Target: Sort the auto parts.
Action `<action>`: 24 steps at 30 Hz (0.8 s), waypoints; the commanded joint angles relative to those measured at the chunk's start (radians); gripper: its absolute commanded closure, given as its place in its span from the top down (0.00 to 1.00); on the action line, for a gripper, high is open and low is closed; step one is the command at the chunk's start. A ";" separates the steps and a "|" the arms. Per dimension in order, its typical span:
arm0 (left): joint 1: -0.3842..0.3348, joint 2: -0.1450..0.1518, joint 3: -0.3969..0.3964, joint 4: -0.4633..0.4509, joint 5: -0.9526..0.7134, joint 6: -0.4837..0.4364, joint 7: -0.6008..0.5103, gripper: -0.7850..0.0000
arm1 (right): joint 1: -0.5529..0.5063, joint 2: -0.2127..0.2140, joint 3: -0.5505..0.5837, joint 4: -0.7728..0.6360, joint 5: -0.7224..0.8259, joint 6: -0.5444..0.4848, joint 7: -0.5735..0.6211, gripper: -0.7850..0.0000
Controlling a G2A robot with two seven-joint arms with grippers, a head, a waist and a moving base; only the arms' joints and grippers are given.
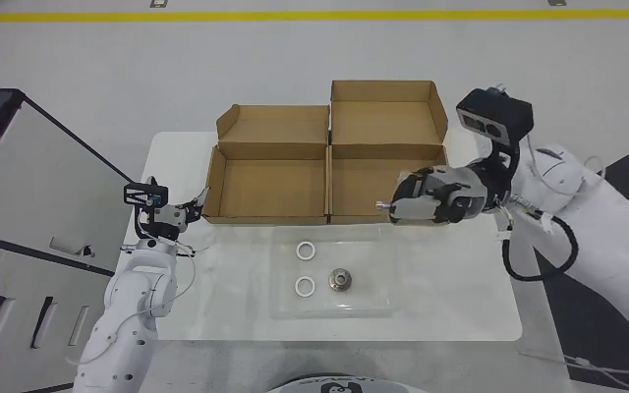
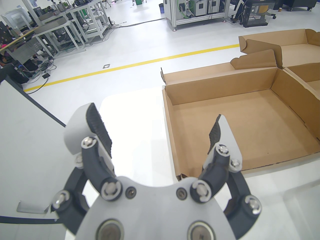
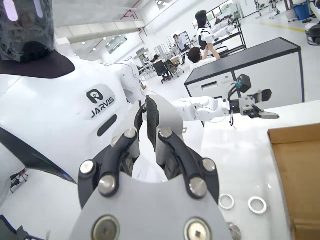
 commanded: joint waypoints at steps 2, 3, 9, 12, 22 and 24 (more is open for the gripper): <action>0.000 0.000 0.000 0.000 0.000 0.000 0.000 1.00 | 0.030 -0.016 -0.017 -0.009 0.038 0.006 0.006 0.00; 0.000 0.000 0.000 0.000 0.000 0.000 0.000 1.00 | 0.039 -0.022 -0.024 -0.014 0.054 0.005 0.005 0.00; 0.000 0.000 0.000 0.000 0.000 0.000 0.000 1.00 | 0.090 -0.065 -0.063 -0.048 0.149 0.003 0.003 0.00; 0.000 0.000 0.000 0.000 0.000 0.000 0.000 1.00 | 0.110 -0.088 -0.076 -0.060 0.210 0.005 0.006 0.00; 0.000 0.000 0.000 0.000 0.000 0.000 0.000 1.00 | 0.114 -0.185 -0.048 -0.089 0.458 0.091 0.091 0.00; 0.000 0.000 0.000 0.000 0.000 0.000 0.000 1.00 | 0.101 -0.209 -0.023 -0.088 0.499 0.134 0.134 0.00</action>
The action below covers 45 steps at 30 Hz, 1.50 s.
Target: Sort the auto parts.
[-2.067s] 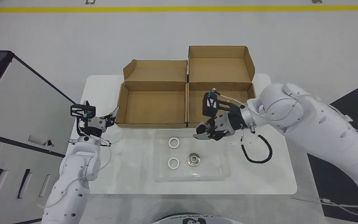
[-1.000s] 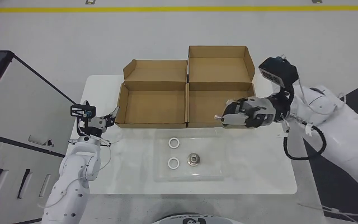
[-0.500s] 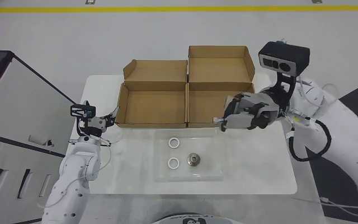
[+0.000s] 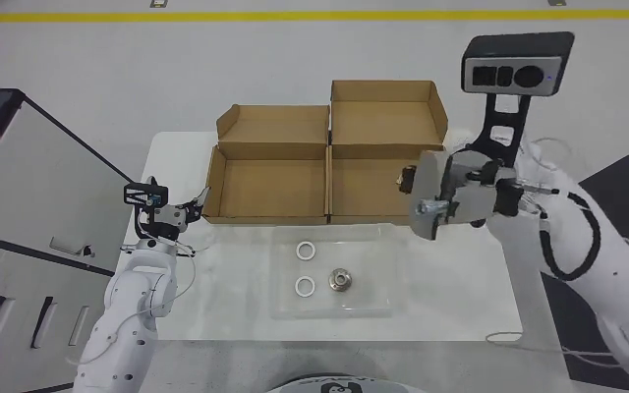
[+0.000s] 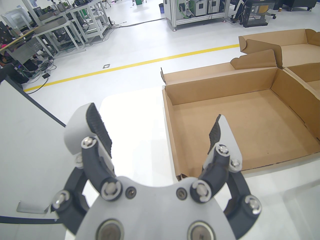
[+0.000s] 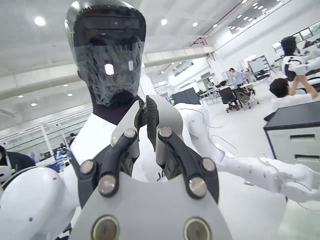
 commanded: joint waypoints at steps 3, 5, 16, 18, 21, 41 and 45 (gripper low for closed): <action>0.000 0.000 0.000 0.000 0.000 0.000 0.000 1.00 | -0.033 -0.053 0.061 -0.001 0.085 0.105 0.106 0.00; 0.000 0.000 0.000 0.000 0.000 0.000 0.000 1.00 | -0.057 -0.085 0.101 0.004 0.137 0.164 0.164 0.00; 0.000 0.000 0.000 0.000 0.000 0.000 0.000 1.00 | -0.167 -0.284 0.259 0.105 0.225 0.422 0.422 0.00; 0.000 0.000 0.000 0.000 0.000 0.000 0.000 1.00 | -0.175 -0.318 0.271 0.125 0.219 0.446 0.446 0.00; 0.000 0.000 0.000 0.000 0.000 0.000 0.000 1.00 | -0.180 -0.366 0.280 0.152 0.201 0.477 0.477 0.00; 0.000 0.000 0.000 0.000 0.000 0.000 0.000 1.00 | -0.167 -0.567 0.307 0.255 0.010 0.520 0.520 0.00; 0.000 0.000 0.000 0.000 0.000 0.000 0.000 1.00 | -0.168 -0.584 0.315 0.272 -0.063 0.520 0.520 0.00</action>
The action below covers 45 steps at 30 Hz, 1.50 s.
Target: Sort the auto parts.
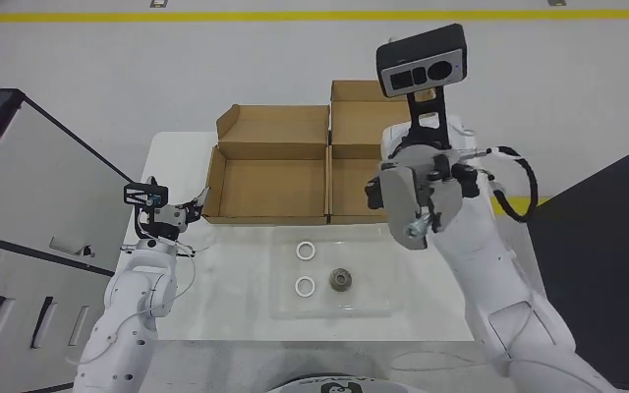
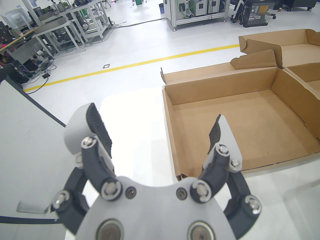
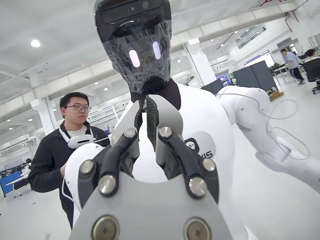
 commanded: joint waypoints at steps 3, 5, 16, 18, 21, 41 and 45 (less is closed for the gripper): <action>0.000 0.000 0.000 0.000 0.000 0.000 0.000 1.00 | -0.005 -0.013 0.011 0.018 -0.071 0.000 0.000 0.00; 0.000 0.000 0.000 0.000 0.000 0.000 0.000 1.00 | -0.008 -0.019 0.019 0.023 -0.095 0.000 0.000 0.00; 0.000 0.000 0.000 0.000 0.000 0.000 0.000 1.00 | -0.028 -0.055 0.029 0.025 -0.037 0.000 0.000 0.00; 0.000 0.000 0.000 0.000 0.000 0.000 0.000 1.00 | -0.032 -0.061 0.028 0.029 -0.014 0.000 0.000 0.00; 0.000 0.000 0.000 0.000 0.000 0.000 0.000 1.00 | -0.038 -0.068 0.031 0.039 0.017 0.000 0.000 0.00; 0.000 0.000 0.000 0.000 0.000 0.000 0.000 1.00 | -0.040 -0.092 0.041 0.067 -0.140 0.000 0.000 0.00; 0.000 0.000 0.000 0.000 0.000 0.000 0.000 1.00 | -0.037 -0.091 0.040 0.067 -0.164 0.000 0.000 0.00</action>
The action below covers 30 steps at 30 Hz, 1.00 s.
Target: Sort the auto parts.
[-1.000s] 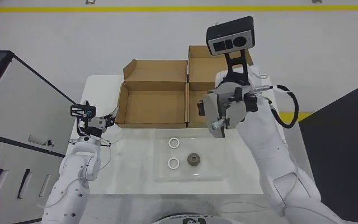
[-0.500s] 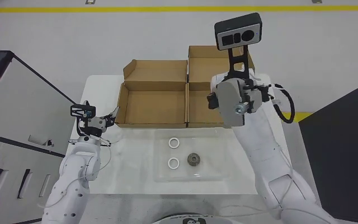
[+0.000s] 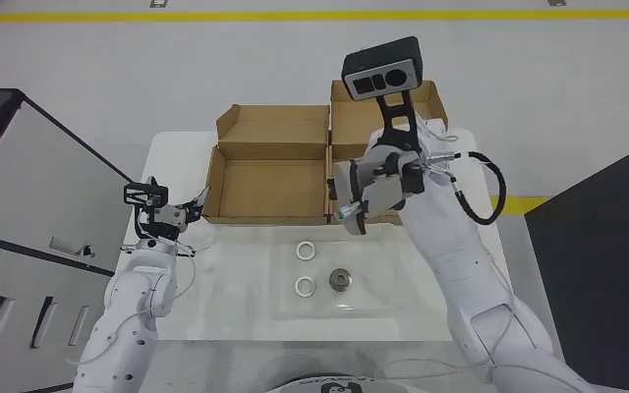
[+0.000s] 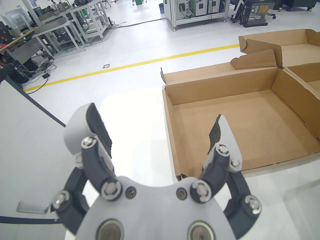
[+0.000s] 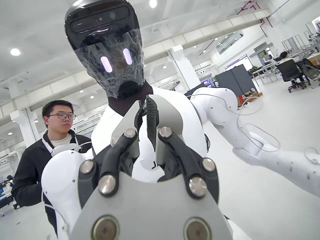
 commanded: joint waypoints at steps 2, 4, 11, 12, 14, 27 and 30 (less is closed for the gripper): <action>0.000 0.000 0.000 0.000 0.000 0.000 0.000 1.00 | -0.001 0.000 -0.002 -0.002 0.006 0.000 0.000 0.00; 0.000 0.000 0.000 0.000 0.000 0.000 0.000 1.00 | -0.003 -0.001 -0.001 -0.006 0.022 0.000 0.000 0.00; 0.000 0.000 0.000 0.000 0.000 0.000 0.000 1.00 | -0.018 -0.005 0.001 -0.035 0.133 0.000 0.000 0.00; 0.000 0.000 0.000 0.000 0.000 0.000 0.000 1.00 | -0.021 -0.005 0.002 -0.038 0.148 0.000 0.000 0.00; 0.000 0.000 0.000 0.000 0.000 0.000 0.000 1.00 | -0.025 -0.007 0.006 -0.049 0.181 0.000 0.000 0.00; 0.000 0.000 0.000 0.000 0.000 0.000 0.000 1.00 | -0.030 -0.009 0.012 -0.066 0.202 0.000 0.000 0.00; 0.000 0.000 0.000 0.000 0.000 0.000 0.000 1.00 | -0.027 -0.005 0.011 -0.057 0.176 0.000 0.000 0.00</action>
